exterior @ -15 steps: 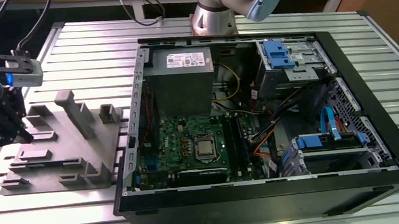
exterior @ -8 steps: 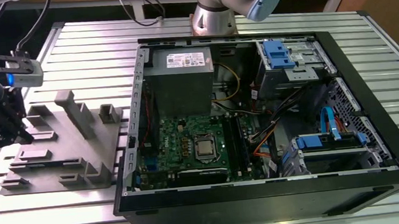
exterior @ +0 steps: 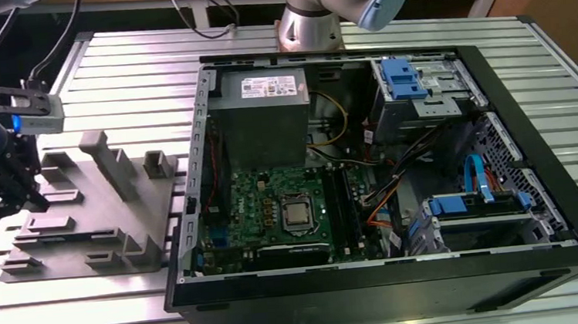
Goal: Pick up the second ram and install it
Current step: 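Pick up the second ram and move it above second insertion slot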
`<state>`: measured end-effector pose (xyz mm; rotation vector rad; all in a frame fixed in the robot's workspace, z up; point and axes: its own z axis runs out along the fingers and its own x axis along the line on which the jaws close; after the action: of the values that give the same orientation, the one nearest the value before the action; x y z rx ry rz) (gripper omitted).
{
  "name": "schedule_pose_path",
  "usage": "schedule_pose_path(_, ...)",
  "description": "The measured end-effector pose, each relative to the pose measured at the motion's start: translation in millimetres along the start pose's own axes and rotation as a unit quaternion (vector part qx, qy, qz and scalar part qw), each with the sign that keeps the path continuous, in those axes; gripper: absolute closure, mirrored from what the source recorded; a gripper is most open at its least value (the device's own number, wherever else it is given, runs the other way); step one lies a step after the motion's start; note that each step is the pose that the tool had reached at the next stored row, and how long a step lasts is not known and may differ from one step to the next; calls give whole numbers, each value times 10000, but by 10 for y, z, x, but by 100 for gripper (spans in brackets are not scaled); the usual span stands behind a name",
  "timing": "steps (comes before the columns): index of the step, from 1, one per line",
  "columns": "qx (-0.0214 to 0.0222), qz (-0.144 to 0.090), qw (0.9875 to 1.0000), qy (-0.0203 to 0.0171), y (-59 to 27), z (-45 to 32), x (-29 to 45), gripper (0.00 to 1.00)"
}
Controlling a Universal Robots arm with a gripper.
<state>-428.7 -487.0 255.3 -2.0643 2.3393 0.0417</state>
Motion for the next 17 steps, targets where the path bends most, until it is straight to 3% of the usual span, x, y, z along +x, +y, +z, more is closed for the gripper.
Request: schedule_pose_path(17,1,78,10000,0,-12,138,125,93)
